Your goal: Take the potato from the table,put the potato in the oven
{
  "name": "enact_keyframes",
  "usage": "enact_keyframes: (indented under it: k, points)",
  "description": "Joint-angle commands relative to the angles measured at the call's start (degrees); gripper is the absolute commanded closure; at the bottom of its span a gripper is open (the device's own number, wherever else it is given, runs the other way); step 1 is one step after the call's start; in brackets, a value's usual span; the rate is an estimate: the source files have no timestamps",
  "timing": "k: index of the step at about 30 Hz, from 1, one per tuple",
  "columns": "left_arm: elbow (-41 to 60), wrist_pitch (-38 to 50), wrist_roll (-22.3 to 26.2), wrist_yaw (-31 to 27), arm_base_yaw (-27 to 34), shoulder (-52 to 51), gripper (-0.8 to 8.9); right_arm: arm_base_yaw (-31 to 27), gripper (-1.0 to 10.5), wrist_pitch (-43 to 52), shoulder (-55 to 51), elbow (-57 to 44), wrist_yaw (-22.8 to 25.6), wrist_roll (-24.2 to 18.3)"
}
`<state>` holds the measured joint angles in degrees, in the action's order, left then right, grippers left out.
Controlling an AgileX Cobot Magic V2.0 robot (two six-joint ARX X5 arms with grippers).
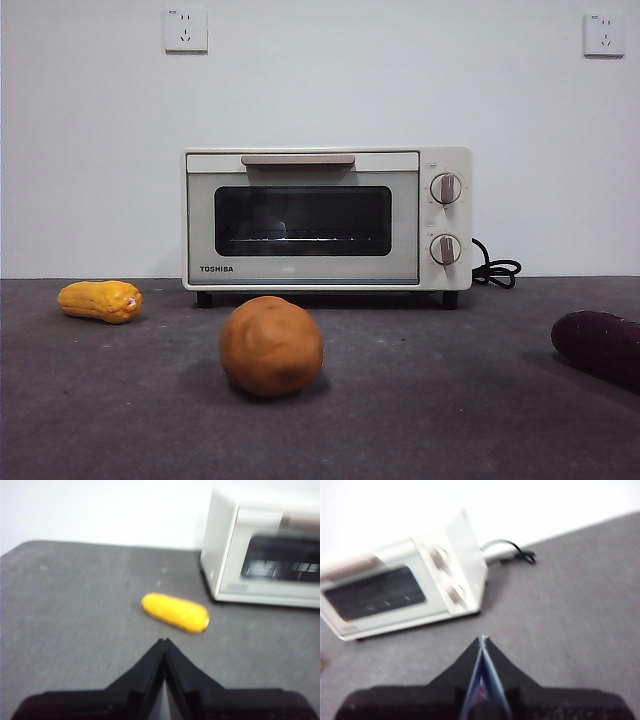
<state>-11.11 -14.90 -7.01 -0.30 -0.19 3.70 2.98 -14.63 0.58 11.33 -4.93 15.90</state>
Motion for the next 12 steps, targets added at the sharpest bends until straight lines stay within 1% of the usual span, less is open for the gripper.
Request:
enact_keyframes:
  k: [1,5,9,12]
  points:
    - [-3.74,-1.18,-3.10,1.84,-0.15,0.68,8.19,0.00,9.5,-1.86,-0.04,3.45,-1.22,0.66]
    - [-9.53,-3.19,-3.56,5.05,-0.15,2.14,8.19,0.00,9.5,-7.10,0.09,9.22,-1.75,0.66]
    - [-14.60,-4.83,-3.63,7.04,-0.15,4.31,8.19,0.00,9.5,-12.17,1.27,14.84,-1.81,0.61]
    - [-17.57,-5.01,-5.03,9.79,-0.15,6.19,8.19,0.00,9.5,-15.17,3.06,18.82,-3.21,0.57]
